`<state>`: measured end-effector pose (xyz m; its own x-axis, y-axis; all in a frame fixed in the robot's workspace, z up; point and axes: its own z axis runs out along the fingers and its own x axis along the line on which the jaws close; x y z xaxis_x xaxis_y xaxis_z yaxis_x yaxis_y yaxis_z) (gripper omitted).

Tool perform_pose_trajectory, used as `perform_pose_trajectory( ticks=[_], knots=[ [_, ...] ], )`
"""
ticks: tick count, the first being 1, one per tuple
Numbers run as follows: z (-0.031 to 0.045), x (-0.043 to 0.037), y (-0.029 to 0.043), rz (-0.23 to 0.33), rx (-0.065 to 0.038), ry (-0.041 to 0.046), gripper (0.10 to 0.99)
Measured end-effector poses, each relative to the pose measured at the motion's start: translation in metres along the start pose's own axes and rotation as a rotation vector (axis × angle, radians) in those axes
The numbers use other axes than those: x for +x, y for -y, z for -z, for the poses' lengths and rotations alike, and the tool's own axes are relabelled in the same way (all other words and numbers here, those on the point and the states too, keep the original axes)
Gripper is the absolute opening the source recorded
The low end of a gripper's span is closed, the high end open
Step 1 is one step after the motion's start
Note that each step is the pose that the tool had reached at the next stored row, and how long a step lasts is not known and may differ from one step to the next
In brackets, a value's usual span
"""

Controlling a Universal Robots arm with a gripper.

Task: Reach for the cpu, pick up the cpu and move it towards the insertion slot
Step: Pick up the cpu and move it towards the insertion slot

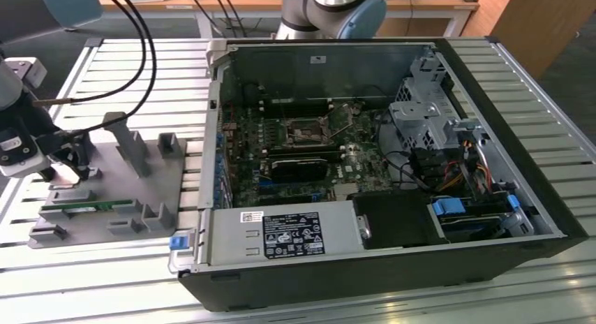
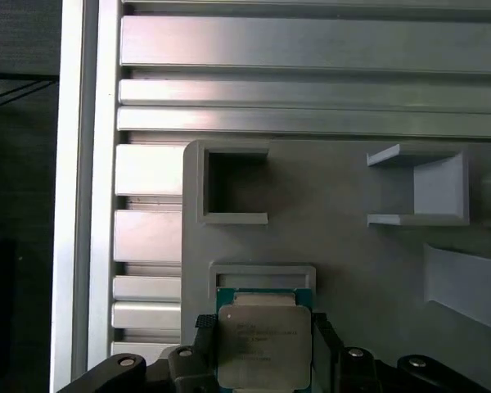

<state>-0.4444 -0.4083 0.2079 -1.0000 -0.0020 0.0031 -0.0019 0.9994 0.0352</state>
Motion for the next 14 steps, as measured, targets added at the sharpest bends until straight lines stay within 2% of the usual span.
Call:
perform_pose_trajectory(
  ticks=[8,14],
  knots=[
    [0.0143,0.0000,-0.0005,0.000,0.000,0.0000,0.545],
    [0.0193,0.0001,-0.0007,0.000,0.000,0.0001,0.545]
  ],
)
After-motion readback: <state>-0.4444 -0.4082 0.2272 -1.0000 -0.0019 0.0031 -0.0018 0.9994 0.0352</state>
